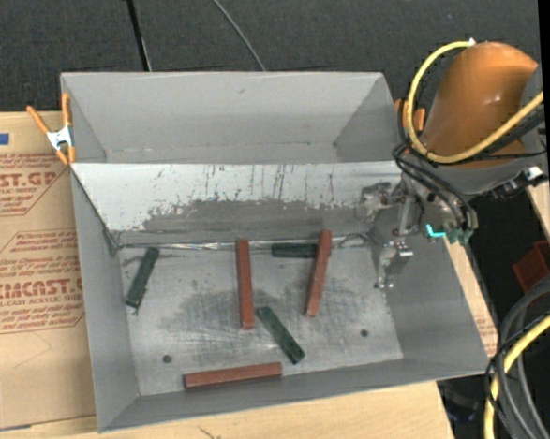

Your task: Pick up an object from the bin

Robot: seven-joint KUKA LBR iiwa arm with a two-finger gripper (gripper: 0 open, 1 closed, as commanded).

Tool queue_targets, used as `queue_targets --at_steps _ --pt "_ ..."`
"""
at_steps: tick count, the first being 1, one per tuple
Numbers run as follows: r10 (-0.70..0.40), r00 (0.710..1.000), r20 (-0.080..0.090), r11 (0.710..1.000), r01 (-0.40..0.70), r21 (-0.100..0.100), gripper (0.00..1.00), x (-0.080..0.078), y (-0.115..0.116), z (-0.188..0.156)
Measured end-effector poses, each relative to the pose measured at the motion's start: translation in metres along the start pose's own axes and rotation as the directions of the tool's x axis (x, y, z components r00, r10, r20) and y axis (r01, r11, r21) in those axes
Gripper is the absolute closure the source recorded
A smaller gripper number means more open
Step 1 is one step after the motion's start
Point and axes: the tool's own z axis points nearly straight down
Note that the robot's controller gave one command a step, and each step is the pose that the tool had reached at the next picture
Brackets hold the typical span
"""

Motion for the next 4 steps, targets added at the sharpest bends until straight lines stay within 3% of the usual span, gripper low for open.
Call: queue_targets --at_steps 1,2,3,4 --pt "-0.001 1.0 0.008 1.0 0.001 0.001 0.0 -0.002 0.0 -0.005" --pt "-0.016 1.0 0.013 1.0 0.016 0.002 0.0 -0.003 0.017 0.057" --pt "-0.076 0.997 0.012 0.997 0.076 0.002 0.0 -0.017 0.043 0.124" --pt "-0.111 0.994 0.009 0.994 0.111 0.001 1.0 -0.019 0.051 0.147"
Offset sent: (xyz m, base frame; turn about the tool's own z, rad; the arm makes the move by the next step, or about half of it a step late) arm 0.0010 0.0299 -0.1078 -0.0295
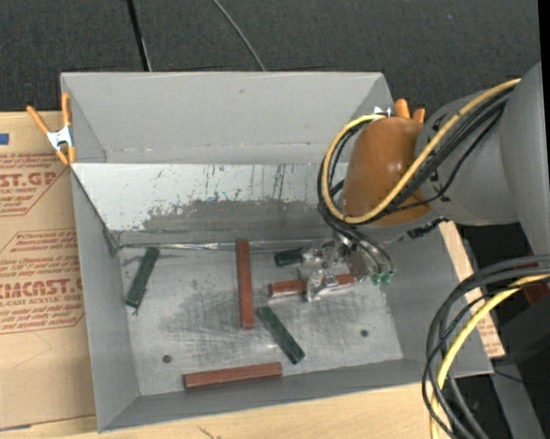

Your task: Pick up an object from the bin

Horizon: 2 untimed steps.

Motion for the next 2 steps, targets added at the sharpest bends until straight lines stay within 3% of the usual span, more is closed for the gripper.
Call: queue_targets --at_steps 1,2 --pt "0.0 1.0 0.0 1.0 0.0 0.0 1.0 0.0 0.0 0.0" --pt "-0.072 0.997 0.002 0.997 0.072 0.005 1.0 -0.0005 0.01 0.0029"
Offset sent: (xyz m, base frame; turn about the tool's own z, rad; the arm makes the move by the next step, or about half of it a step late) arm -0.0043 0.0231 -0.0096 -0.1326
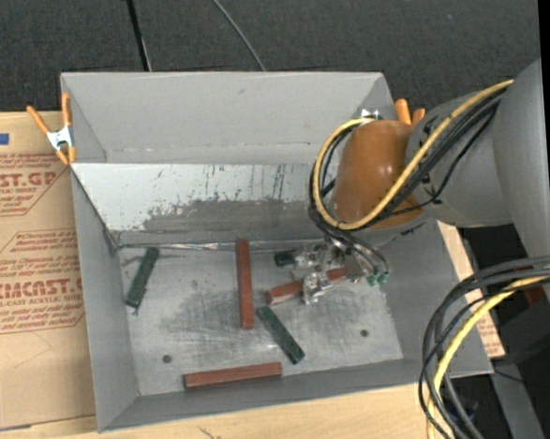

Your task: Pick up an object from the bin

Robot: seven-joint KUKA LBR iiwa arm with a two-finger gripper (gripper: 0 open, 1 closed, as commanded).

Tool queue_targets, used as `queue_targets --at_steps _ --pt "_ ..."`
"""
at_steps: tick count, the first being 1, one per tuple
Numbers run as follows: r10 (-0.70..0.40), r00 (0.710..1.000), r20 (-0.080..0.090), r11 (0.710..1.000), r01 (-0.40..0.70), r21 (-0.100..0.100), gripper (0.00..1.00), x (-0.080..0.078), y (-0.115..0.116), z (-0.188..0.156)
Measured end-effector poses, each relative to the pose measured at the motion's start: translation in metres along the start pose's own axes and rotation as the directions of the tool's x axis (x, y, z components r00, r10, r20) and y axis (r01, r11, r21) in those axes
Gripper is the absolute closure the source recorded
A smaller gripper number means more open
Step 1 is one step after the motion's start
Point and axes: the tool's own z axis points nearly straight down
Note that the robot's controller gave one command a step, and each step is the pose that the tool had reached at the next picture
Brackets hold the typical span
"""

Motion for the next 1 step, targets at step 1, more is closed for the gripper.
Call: queue_targets --at_steps 1 --pt "-0.186 0.983 -0.001 0.983 0.186 -0.005 1.0 -0.0044 -0.0057 -0.1511"
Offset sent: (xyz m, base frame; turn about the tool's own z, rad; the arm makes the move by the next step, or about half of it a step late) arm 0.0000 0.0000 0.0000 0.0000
